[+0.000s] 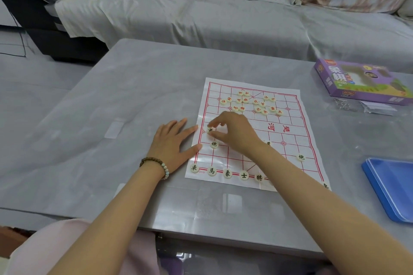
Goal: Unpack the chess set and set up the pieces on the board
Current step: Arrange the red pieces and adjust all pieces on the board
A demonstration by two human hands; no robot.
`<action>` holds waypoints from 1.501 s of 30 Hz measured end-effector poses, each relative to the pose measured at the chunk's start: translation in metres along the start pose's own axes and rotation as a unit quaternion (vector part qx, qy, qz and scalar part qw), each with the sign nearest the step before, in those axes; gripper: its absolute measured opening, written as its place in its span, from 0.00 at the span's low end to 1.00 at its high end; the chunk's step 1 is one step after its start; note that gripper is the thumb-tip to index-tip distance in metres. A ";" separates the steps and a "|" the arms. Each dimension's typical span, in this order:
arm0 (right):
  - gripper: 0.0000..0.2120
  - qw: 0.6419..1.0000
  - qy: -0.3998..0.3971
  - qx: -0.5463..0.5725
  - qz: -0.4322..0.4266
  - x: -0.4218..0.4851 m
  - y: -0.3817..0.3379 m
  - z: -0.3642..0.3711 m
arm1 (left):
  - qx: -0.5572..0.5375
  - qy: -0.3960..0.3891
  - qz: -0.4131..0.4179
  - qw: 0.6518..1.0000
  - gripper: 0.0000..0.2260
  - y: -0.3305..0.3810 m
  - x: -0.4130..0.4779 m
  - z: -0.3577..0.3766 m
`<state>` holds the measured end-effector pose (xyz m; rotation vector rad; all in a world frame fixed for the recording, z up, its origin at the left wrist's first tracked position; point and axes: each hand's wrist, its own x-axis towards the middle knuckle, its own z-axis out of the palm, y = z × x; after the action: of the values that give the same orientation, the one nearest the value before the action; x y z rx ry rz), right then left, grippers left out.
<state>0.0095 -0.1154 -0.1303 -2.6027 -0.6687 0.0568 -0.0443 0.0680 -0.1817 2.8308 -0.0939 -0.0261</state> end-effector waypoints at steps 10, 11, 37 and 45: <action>0.16 0.999 -0.020 0.014 0.023 0.016 0.001 0.017 | -0.027 0.018 -0.001 0.999 0.37 -0.002 0.001 0.002; 0.16 0.999 -0.015 0.019 0.026 0.016 0.002 0.017 | -0.029 0.021 0.000 0.999 0.37 -0.003 0.001 0.002; 0.15 0.995 -0.002 -0.071 0.072 -0.022 0.044 -0.020 | 0.008 0.011 0.054 0.998 0.36 0.010 -0.004 -0.005; 0.13 0.999 -0.024 0.016 0.038 -0.016 0.032 -0.013 | 0.040 0.022 0.096 0.994 0.40 0.010 -0.002 -0.002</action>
<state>0.0114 -0.1534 -0.1338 -2.6030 -0.5813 0.1515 -0.0474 0.0595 -0.1771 2.8874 -0.3660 0.0832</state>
